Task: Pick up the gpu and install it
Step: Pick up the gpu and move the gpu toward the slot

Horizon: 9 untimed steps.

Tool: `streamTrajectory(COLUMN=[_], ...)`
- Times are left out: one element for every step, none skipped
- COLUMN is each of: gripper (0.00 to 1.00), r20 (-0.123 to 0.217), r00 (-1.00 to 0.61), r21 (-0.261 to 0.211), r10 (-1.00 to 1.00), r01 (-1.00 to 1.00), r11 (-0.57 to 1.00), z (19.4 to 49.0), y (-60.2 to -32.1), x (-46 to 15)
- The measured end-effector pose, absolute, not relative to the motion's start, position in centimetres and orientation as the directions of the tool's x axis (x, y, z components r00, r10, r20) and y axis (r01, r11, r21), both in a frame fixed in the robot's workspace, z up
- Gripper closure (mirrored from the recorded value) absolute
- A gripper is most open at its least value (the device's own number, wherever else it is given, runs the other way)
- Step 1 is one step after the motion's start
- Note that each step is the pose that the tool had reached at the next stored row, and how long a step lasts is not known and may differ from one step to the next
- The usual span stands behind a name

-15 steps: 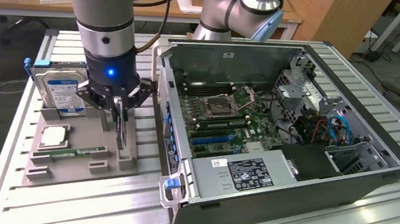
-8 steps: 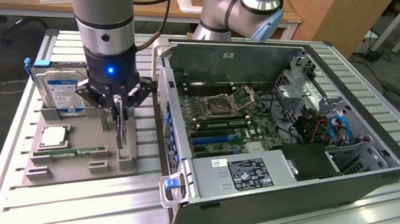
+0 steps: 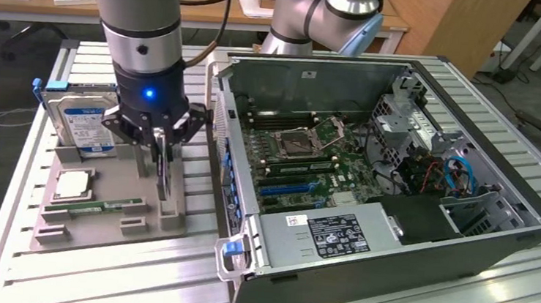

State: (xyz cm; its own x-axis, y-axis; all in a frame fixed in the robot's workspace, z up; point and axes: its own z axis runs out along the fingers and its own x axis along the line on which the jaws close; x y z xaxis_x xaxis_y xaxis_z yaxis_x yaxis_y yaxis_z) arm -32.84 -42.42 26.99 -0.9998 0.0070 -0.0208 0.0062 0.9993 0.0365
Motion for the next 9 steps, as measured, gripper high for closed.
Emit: streamTrajectory(gripper=[0.74,0.74,0.74,0.74,0.74,0.74,0.74,0.74,0.74], r20=[-0.021,-0.021,-0.021,-0.021,-0.021,-0.021,-0.021,-0.021,-0.021], r00=[-1.0,-1.0,-1.0,-1.0,-1.0,-1.0,-1.0,-1.0,-1.0], r21=[0.036,0.036,0.036,0.036,0.036,0.036,0.036,0.036,0.036], r10=[0.007,0.007,0.007,0.007,0.007,0.007,0.007,0.007,0.007], r01=[0.006,0.006,0.006,0.006,0.006,0.006,0.006,0.006,0.006], r11=[0.999,0.999,0.999,0.999,0.999,0.999,0.999,0.999,0.999], z=[27.03,27.07,27.11,27.14,27.17,27.22,27.28,27.33,27.37], y=[-42.43,-42.42,-42.42,-42.42,-42.42,-42.43,-42.43,-42.43,-42.43], x=[-32.84,-32.84,-32.84,-32.84,-32.84,-32.84,-32.84,-32.84,-32.84])
